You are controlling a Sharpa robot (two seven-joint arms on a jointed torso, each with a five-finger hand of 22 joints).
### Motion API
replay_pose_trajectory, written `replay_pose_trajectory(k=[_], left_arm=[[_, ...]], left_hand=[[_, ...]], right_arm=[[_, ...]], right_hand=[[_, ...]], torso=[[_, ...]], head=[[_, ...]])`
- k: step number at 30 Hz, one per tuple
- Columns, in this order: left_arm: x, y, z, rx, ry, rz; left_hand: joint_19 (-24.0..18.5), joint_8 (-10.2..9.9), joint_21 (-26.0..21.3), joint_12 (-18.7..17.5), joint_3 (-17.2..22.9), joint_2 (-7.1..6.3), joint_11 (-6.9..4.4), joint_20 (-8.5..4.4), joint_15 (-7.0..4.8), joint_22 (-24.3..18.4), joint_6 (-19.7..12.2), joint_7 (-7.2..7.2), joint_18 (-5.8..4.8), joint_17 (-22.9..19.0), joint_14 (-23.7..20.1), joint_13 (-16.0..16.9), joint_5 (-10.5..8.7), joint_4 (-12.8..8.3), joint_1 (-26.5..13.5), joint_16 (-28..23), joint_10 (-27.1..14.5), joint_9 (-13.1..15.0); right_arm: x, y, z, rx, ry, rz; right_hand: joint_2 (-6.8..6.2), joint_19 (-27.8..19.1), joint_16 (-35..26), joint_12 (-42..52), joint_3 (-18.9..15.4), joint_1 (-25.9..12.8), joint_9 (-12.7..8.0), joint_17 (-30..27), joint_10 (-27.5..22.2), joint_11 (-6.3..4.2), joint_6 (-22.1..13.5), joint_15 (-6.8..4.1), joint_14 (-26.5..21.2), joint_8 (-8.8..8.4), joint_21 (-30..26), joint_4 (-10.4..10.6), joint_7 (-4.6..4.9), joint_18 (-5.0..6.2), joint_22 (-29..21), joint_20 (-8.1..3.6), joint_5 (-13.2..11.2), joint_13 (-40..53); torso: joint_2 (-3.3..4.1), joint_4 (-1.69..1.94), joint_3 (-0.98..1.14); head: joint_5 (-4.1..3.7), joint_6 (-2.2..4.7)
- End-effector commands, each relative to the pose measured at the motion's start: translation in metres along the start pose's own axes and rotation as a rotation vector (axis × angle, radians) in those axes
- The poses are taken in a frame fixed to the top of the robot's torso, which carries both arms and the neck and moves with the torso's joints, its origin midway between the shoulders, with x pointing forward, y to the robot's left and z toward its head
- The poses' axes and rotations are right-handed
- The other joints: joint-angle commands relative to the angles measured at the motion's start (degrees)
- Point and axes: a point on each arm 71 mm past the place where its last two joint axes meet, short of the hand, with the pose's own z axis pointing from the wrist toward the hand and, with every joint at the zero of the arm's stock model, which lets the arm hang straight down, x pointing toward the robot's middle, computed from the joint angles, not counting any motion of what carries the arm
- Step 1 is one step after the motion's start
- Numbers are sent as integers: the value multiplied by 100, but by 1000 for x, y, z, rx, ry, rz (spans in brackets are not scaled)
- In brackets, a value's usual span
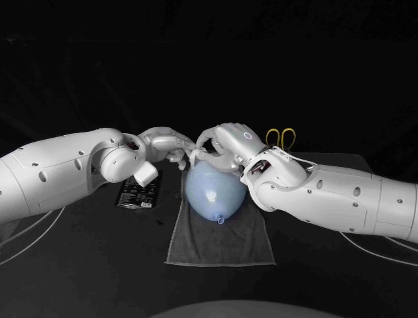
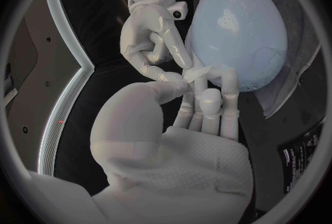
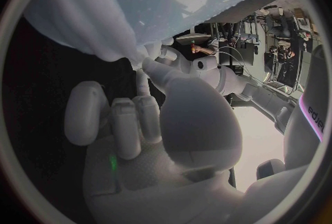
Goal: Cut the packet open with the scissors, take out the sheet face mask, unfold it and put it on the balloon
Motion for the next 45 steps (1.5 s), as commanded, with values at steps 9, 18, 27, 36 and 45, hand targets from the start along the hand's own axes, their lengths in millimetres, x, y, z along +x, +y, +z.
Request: replay_pose_trajectory(k=[9,18,27,36,45], left_arm=[[8,-6,1,31,31,-141],[9,-7,1,38,22,-192],[9,-7,2,30,21,-190],[7,-5,1,18,17,-173],[7,-5,1,12,19,-167]], left_hand=[[-81,775,123,155,278,51,-11,-6,4,69,-134,26,79,73,63,43,19,35,-61,88,-60,1115],[-95,857,174,243,421,56,-4,-9,9,100,-207,46,81,82,78,74,19,40,-165,115,-93,1365],[-98,873,193,270,463,52,-2,-11,10,111,-231,52,82,35,50,85,19,19,-185,123,-111,1440],[-98,886,211,297,484,36,-1,-14,11,121,-250,57,83,8,37,95,18,-23,-188,129,-127,1506],[-98,889,215,303,484,33,0,-14,11,122,-253,58,83,-10,27,98,18,-30,-189,131,-129,1519]], right_arm=[[4,1,-1,-8,2,-16],[1,1,-3,-17,-36,1],[-3,1,-4,-36,-88,28],[-5,0,-6,-40,-96,33],[-5,-2,-7,-37,-78,21]], right_hand=[[-54,3,20,-26,-65,-20,-6,1509,126,29,60,45,598,-9,-23,7,9,6,976,42,31,962],[95,23,20,26,-34,45,10,1509,174,-26,235,2,598,57,35,21,-55,1,991,23,32,1010],[422,69,20,205,34,134,110,1509,334,-160,532,-107,598,287,162,52,-213,-17,1022,-60,32,1184],[424,83,20,298,30,151,173,1509,412,-200,572,-146,598,404,203,17,-252,-26,1031,-101,33,1275],[422,89,20,358,66,168,213,1509,460,-219,594,-165,598,489,223,-17,-269,-30,1036,-122,34,1334]], torso=[[-9,-4,-2],[-12,-3,1],[-8,-3,0],[-9,-2,-4],[-6,4,-5]], head=[[8,32],[1,51],[-2,50],[-3,56],[-4,55]])
